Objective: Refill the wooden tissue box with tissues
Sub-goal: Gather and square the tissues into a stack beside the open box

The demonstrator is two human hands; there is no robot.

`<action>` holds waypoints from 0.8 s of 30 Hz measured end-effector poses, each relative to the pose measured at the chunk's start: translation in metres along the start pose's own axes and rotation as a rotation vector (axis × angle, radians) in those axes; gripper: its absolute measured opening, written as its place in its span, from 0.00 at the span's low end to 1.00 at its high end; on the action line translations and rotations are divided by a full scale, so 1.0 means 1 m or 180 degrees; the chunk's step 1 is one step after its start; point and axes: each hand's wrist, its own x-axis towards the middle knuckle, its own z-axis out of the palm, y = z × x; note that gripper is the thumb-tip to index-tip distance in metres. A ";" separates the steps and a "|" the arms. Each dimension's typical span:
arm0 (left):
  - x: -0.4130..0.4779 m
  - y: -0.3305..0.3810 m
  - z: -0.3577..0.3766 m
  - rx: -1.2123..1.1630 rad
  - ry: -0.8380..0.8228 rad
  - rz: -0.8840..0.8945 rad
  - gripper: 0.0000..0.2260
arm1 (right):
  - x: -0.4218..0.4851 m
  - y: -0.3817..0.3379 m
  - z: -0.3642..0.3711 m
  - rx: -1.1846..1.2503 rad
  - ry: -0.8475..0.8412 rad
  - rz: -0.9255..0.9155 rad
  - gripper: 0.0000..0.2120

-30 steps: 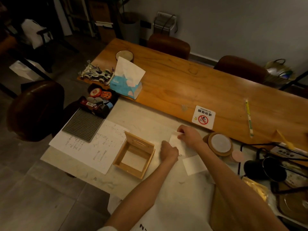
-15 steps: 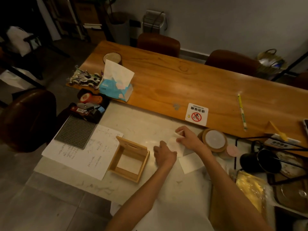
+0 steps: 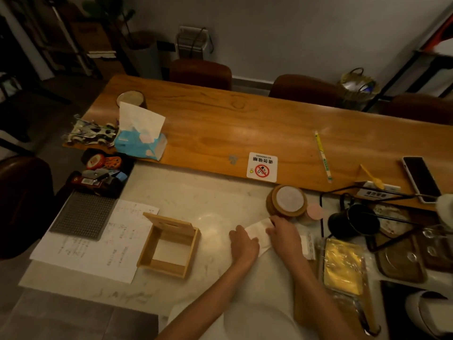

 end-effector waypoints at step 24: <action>-0.010 -0.069 -0.049 -0.0831 0.0087 0.2118 0.12 | -0.080 0.000 0.038 0.2248 0.0408 -0.0621 0.15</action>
